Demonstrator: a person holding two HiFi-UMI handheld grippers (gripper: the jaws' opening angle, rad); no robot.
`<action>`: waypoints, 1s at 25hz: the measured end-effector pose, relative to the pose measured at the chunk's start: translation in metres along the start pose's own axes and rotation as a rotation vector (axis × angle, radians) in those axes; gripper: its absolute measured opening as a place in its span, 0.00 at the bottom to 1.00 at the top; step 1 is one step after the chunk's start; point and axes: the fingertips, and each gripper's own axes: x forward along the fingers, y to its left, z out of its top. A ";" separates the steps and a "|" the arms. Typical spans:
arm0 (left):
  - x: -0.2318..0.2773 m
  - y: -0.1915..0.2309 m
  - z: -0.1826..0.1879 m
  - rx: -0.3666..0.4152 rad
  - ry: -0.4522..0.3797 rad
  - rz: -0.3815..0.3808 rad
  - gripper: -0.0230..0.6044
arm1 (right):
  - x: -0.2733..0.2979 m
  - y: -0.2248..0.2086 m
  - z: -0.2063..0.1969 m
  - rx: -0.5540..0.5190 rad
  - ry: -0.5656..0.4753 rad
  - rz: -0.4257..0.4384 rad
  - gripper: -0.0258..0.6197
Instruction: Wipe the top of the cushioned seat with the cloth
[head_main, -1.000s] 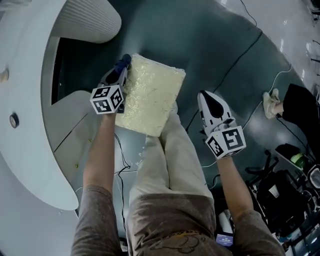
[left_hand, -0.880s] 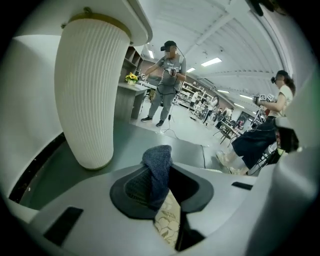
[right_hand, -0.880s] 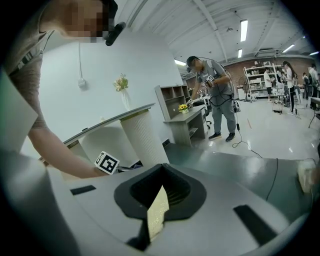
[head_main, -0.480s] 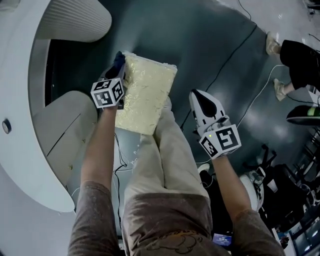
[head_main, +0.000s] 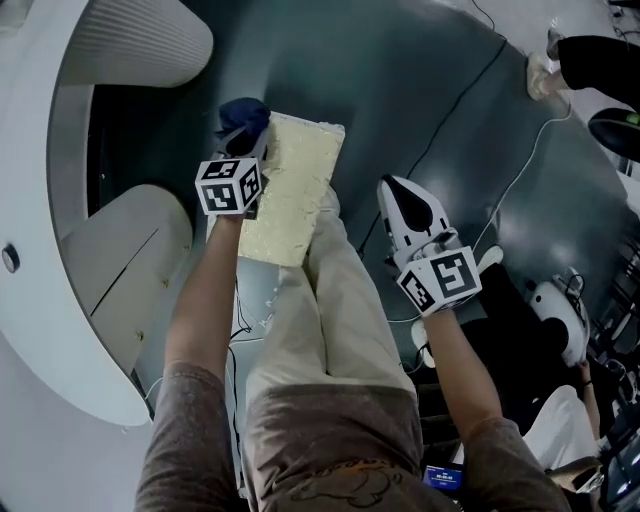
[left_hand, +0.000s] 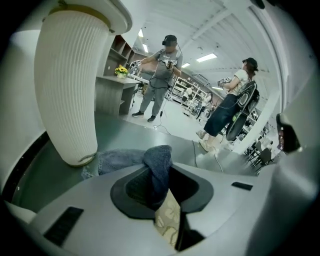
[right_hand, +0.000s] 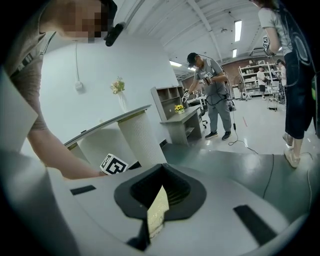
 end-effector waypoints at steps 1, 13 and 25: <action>0.002 -0.005 -0.001 0.004 0.004 -0.009 0.18 | -0.002 -0.001 -0.001 0.003 -0.001 -0.004 0.04; 0.027 -0.077 -0.015 0.076 0.070 -0.144 0.18 | -0.021 -0.017 -0.008 0.043 -0.020 -0.066 0.04; 0.037 -0.128 -0.028 0.119 0.112 -0.244 0.18 | -0.047 -0.029 -0.016 0.081 -0.046 -0.142 0.04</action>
